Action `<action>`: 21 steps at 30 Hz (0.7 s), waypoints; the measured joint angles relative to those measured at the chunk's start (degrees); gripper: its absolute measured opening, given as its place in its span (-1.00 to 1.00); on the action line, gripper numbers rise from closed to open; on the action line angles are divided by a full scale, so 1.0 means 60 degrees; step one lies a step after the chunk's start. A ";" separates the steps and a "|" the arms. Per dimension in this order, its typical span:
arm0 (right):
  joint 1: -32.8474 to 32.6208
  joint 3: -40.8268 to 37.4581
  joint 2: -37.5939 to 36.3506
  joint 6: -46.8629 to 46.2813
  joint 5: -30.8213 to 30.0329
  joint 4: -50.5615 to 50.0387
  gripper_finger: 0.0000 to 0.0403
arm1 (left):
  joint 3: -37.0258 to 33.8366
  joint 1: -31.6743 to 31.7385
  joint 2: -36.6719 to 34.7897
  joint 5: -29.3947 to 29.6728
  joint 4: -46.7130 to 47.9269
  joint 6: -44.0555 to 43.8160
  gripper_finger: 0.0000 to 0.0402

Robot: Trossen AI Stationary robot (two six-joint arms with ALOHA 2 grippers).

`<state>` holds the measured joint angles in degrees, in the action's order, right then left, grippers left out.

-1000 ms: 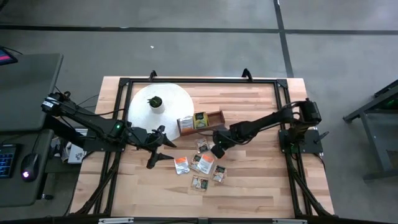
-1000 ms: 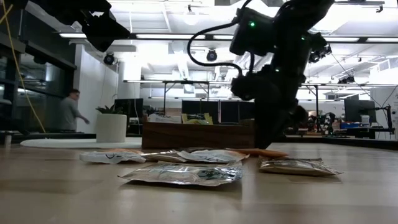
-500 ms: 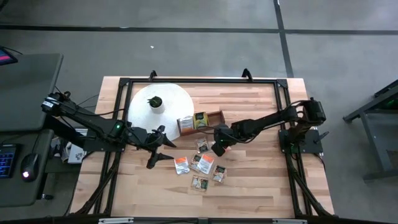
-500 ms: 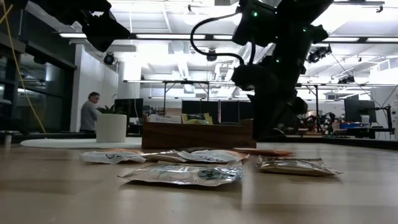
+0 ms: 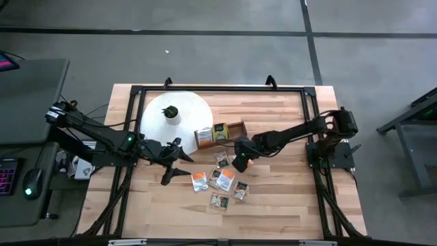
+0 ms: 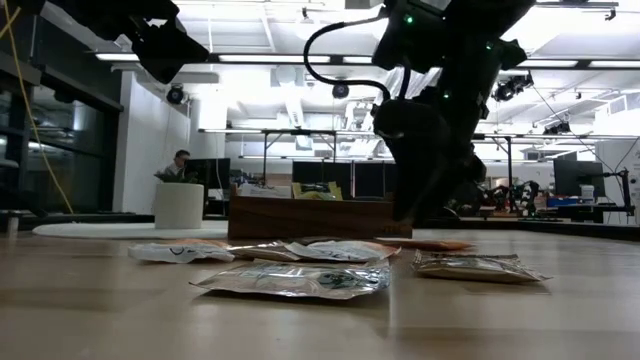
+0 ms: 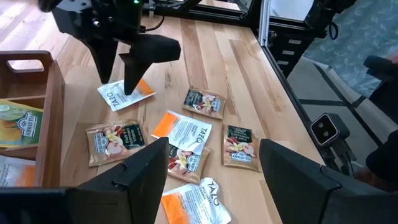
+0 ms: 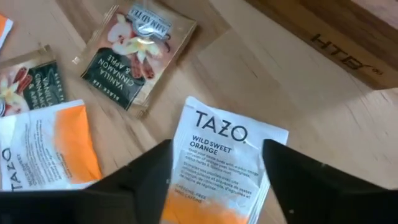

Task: Pick & Place Tea
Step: Put the white tea bag into the left section of the wooden organizer

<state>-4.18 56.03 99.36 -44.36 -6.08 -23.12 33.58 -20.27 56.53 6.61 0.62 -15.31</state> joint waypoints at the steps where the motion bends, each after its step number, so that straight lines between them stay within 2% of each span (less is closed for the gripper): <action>1: 0.0042 0.0000 0.0040 -0.0150 0.0007 -0.0046 0.30 | 0.0000 0.0000 0.0000 0.0000 -0.0003 0.0000 0.24; 6: 0.0321 0.0027 0.0510 -0.0936 0.0432 -0.0314 0.43 | 0.0000 0.0000 0.0000 -0.0009 0.0024 0.0000 0.24; 21: 0.0275 0.0066 0.1118 -0.1565 0.0567 -0.0044 0.40 | 0.0000 0.0000 0.0000 -0.0091 0.0144 -0.0222 0.24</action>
<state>-2.52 56.43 106.07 -53.75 -2.68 -23.39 33.58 -20.27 56.53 6.07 1.49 -16.64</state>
